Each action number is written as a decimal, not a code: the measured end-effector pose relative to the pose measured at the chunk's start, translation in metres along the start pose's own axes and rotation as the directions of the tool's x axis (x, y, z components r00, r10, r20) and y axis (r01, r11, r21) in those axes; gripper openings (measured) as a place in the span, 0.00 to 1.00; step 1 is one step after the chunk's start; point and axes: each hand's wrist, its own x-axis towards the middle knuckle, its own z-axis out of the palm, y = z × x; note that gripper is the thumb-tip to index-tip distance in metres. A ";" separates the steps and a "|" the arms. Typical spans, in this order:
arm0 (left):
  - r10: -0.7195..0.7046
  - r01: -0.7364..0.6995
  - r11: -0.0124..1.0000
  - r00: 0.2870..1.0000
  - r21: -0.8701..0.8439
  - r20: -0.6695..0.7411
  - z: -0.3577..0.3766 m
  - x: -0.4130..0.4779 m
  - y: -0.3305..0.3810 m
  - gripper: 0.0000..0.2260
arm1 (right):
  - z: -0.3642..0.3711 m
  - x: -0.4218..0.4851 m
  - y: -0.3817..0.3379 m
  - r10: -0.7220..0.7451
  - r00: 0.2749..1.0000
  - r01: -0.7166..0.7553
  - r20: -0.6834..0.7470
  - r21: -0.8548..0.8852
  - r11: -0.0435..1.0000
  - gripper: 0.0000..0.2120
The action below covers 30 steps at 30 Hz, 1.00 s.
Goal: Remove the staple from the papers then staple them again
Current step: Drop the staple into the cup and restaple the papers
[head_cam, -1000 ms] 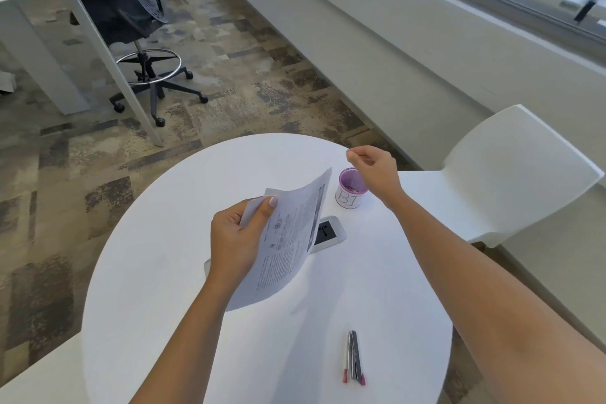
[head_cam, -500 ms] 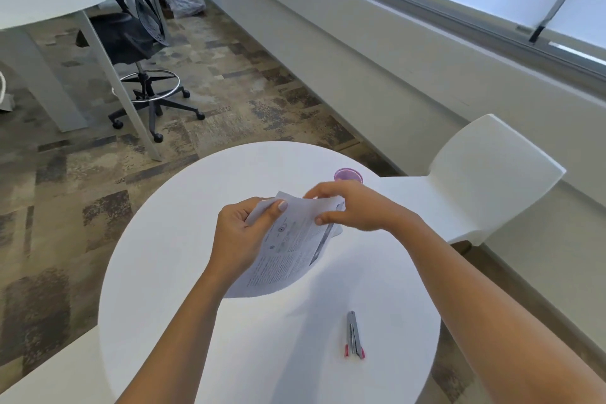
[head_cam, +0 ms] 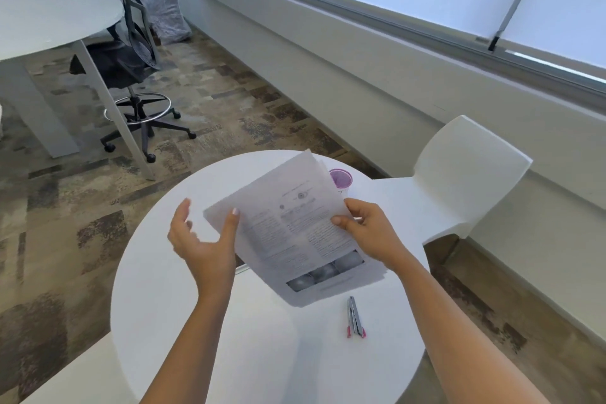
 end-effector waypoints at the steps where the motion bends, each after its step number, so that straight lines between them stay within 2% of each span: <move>1: -0.083 0.083 0.996 0.997 -0.016 0.010 -0.002 -0.004 -0.004 0.39 | 0.001 -0.007 0.001 0.022 1.000 -0.021 -0.015 0.067 0.998 0.08; 2: -0.157 0.159 0.986 0.987 -0.043 0.045 -0.004 -0.005 -0.009 0.43 | 0.002 -0.012 0.002 0.047 0.999 -0.044 -0.016 0.145 0.988 0.09; 4: -0.209 0.234 0.967 0.955 -0.102 0.212 -0.009 -0.007 -0.018 0.42 | 0.003 -0.024 0.004 0.082 0.997 -0.075 -0.014 0.271 0.959 0.10; 7: -0.147 0.241 0.963 0.841 -0.117 0.520 -0.013 -0.008 -0.029 0.30 | 0.009 -0.036 0.009 0.115 0.993 -0.108 0.006 0.383 0.917 0.10; 9: -0.147 0.250 0.964 0.787 -0.093 0.600 -0.013 -0.011 -0.031 0.24 | 0.015 -0.043 0.012 0.133 0.991 -0.122 0.003 0.434 0.893 0.11; 13: -0.163 0.226 0.973 0.801 -0.038 0.576 -0.007 -0.018 -0.035 0.15 | 0.029 -0.052 0.021 0.156 0.987 -0.114 -0.038 0.521 0.846 0.13; 18: -0.198 0.241 0.970 0.817 -0.010 0.541 -0.005 -0.020 -0.045 0.13 | 0.044 -0.058 0.035 0.195 0.974 -0.123 -0.120 0.443 0.888 0.21; 23: -0.238 0.289 0.957 0.815 -0.015 0.528 -0.007 -0.020 -0.060 0.13 | 0.057 -0.061 0.051 0.224 0.964 -0.147 -0.141 0.417 0.897 0.13; 30: -0.277 0.328 0.944 0.833 -0.025 0.479 -0.011 -0.020 -0.085 0.17 | 0.076 -0.071 0.075 0.275 0.954 -0.200 -0.122 0.424 0.883 0.10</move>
